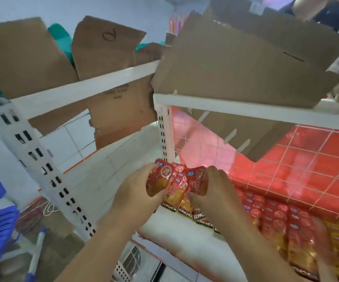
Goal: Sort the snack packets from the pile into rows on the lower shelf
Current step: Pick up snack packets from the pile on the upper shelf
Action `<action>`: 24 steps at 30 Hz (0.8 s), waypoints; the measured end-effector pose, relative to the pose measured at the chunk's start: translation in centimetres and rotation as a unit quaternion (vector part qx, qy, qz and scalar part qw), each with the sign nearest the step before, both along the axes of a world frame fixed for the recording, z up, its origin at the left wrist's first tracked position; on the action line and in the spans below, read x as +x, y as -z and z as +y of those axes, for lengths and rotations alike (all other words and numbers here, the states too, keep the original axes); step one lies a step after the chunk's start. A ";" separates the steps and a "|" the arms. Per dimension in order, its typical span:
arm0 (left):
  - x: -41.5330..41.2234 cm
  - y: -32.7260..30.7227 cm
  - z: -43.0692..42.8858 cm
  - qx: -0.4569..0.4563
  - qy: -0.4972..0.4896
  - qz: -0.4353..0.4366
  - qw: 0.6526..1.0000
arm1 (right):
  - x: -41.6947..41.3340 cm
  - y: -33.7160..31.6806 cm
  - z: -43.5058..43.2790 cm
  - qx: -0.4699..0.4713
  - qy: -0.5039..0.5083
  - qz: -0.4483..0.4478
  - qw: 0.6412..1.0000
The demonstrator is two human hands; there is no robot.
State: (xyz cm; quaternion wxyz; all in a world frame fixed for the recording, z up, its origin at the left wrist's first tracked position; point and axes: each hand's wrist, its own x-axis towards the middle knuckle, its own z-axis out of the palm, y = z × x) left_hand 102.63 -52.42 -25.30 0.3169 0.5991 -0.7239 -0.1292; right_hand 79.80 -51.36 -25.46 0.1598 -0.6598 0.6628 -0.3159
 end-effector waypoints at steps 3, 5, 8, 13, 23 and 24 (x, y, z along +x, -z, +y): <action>0.2 2.1 -2.6 0.037 -0.003 -0.003 0.999 | 1.9 3.1 -2.3 0.013 -0.002 -0.005 1.000; 0.5 3.8 -4.0 0.056 -0.013 -0.026 0.998 | 3.1 4.8 -3.6 0.028 -0.004 0.014 0.999; 0.9 6.6 -5.9 0.073 -0.039 -0.039 0.996 | 4.5 7.1 -5.1 0.038 0.012 0.033 0.999; 0.9 10.4 -8.4 0.098 -0.057 -0.037 0.993 | 6.2 10.2 -5.9 0.020 0.063 0.128 0.990; 1.3 15.4 -9.6 0.050 -0.037 -0.016 0.998 | 9.3 10.8 -6.1 0.094 0.170 0.120 0.974; 1.3 15.5 -9.7 0.055 -0.041 -0.015 0.998 | 9.7 10.6 -6.3 0.105 0.175 0.116 0.972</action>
